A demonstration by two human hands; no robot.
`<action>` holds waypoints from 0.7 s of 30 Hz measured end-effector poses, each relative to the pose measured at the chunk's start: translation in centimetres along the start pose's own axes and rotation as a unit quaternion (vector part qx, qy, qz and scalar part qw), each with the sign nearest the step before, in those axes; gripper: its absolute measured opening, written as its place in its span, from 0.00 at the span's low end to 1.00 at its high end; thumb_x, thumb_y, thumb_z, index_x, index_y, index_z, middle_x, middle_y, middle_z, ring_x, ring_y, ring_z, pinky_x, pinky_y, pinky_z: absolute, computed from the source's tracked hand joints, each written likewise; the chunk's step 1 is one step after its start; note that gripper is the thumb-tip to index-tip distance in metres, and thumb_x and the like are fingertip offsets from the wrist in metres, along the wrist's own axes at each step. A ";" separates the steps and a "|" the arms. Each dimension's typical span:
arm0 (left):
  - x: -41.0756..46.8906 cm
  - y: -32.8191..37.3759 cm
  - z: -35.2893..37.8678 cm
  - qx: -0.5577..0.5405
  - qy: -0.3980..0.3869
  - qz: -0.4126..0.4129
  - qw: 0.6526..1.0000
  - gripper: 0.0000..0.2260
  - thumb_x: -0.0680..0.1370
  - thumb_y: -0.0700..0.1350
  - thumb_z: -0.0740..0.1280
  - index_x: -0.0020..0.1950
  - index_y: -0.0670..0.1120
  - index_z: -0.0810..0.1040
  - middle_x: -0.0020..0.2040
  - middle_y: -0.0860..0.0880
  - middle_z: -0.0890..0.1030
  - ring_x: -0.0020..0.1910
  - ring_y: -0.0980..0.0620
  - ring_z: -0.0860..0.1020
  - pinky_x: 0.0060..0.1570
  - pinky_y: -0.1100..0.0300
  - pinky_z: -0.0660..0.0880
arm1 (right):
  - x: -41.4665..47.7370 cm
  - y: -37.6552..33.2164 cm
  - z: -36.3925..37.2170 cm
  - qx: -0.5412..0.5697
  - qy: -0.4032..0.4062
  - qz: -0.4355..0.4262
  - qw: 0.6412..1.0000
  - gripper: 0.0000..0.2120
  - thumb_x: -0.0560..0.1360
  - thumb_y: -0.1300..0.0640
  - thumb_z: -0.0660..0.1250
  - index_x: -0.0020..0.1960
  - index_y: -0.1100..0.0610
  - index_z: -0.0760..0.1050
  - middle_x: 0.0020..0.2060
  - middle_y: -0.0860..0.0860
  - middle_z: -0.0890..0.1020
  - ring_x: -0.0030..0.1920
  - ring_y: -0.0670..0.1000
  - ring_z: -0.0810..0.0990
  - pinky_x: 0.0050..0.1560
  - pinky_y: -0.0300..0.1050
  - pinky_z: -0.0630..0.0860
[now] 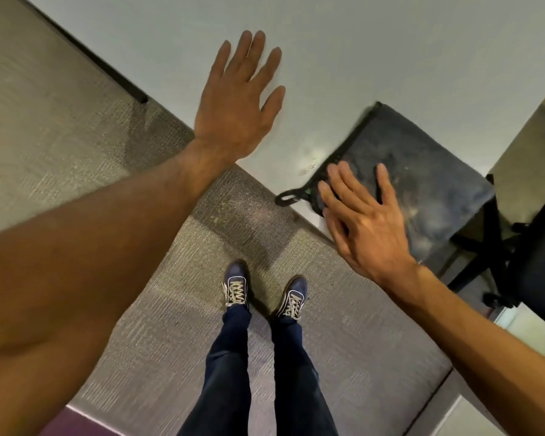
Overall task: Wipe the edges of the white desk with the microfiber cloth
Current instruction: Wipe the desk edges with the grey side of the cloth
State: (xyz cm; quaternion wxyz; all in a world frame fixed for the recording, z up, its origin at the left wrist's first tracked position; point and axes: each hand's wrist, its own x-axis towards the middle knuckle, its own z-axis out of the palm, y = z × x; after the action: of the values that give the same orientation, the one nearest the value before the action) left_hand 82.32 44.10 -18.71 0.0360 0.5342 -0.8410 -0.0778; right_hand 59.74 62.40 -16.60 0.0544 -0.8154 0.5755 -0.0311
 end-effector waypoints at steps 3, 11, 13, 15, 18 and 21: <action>0.1 0.0 0.1 -0.009 -0.001 -0.005 1.000 0.27 0.86 0.58 0.43 0.83 0.49 0.55 0.83 0.45 0.53 0.82 0.48 0.49 0.80 0.48 0.46 | -2.4 1.5 -1.0 -0.036 -0.042 0.031 0.998 0.22 0.85 0.51 0.59 0.77 0.54 0.70 0.79 0.52 0.66 0.81 0.53 0.61 0.74 0.80 0.49; 0.0 0.3 0.2 0.003 0.006 -0.007 1.000 0.28 0.86 0.59 0.42 0.83 0.48 0.53 0.83 0.44 0.52 0.82 0.46 0.49 0.80 0.46 0.47 | 5.6 -1.4 1.2 -0.043 -0.024 0.073 0.996 0.22 0.86 0.50 0.53 0.76 0.57 0.71 0.79 0.57 0.67 0.81 0.57 0.61 0.73 0.80 0.52; -0.1 0.3 0.2 0.003 0.010 -0.005 1.000 0.28 0.86 0.59 0.42 0.83 0.48 0.54 0.83 0.44 0.53 0.82 0.47 0.49 0.80 0.46 0.47 | 7.4 -2.8 1.6 -0.036 -0.016 0.094 0.995 0.23 0.85 0.50 0.52 0.76 0.57 0.70 0.79 0.58 0.66 0.82 0.57 0.60 0.74 0.80 0.51; -0.2 0.2 0.0 0.001 0.016 -0.006 1.000 0.27 0.86 0.59 0.43 0.83 0.48 0.55 0.83 0.44 0.54 0.82 0.47 0.50 0.80 0.47 0.47 | 7.1 -3.5 1.8 -0.032 -0.012 0.090 0.995 0.24 0.86 0.50 0.52 0.77 0.56 0.69 0.79 0.56 0.66 0.82 0.56 0.60 0.74 0.80 0.50; -0.2 0.3 -0.1 0.000 0.023 -0.003 1.000 0.27 0.86 0.59 0.43 0.83 0.48 0.57 0.83 0.44 0.55 0.82 0.47 0.51 0.80 0.48 0.48 | 3.2 -2.8 1.4 -0.029 -0.010 0.032 0.999 0.21 0.87 0.49 0.53 0.77 0.53 0.70 0.79 0.52 0.67 0.82 0.53 0.60 0.71 0.83 0.49; -0.3 0.3 0.1 0.002 0.033 0.000 0.999 0.27 0.87 0.59 0.44 0.82 0.48 0.58 0.82 0.45 0.56 0.82 0.47 0.52 0.81 0.48 0.48 | -0.6 -0.6 0.3 -0.049 -0.024 0.003 0.999 0.20 0.86 0.46 0.56 0.76 0.47 0.71 0.80 0.49 0.66 0.82 0.54 0.58 0.68 0.86 0.49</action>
State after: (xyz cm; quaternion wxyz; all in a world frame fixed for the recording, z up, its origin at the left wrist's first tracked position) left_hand 82.20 44.49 -18.80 0.0627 0.5369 -0.8393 -0.0583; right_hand 60.13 63.16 -16.85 0.0284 -0.8160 0.5770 0.0170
